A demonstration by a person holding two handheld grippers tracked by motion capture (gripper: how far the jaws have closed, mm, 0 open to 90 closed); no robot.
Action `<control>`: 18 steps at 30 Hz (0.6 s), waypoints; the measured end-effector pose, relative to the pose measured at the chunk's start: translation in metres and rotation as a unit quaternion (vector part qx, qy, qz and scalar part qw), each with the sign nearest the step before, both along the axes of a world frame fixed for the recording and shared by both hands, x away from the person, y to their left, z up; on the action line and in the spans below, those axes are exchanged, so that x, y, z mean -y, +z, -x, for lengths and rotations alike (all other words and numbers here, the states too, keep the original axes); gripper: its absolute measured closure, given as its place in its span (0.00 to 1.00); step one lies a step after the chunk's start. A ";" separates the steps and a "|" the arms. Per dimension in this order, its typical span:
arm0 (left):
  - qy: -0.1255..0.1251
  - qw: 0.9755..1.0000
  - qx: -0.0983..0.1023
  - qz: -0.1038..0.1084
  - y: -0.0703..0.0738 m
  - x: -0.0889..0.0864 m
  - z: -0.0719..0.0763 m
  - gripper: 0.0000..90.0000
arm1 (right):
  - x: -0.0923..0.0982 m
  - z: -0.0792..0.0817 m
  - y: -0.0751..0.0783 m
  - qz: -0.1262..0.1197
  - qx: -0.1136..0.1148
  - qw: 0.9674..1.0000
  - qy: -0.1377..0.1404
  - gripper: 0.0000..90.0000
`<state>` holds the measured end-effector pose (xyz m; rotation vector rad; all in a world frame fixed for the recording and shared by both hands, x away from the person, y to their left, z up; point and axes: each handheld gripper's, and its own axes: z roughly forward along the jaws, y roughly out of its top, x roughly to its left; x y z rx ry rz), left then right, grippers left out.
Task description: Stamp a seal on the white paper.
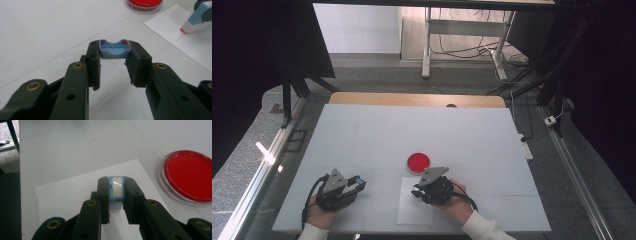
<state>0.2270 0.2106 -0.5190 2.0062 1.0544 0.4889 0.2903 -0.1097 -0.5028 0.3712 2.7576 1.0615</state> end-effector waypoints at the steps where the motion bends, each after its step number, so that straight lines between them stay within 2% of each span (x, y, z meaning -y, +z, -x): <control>1: 0.000 1.000 0.000 0.000 0.000 0.000 0.000 0.72 | 0.000 0.000 -0.001 -0.006 -0.001 1.000 -0.001 0.85; 6: 0.000 1.000 0.000 0.000 0.000 0.000 0.000 0.72 | 0.002 0.001 -0.002 -0.020 0.003 1.000 -0.002 0.85; 18: 0.001 1.000 0.001 0.001 0.000 -0.001 0.000 0.72 | 0.003 0.001 0.001 -0.029 0.007 1.000 0.002 0.85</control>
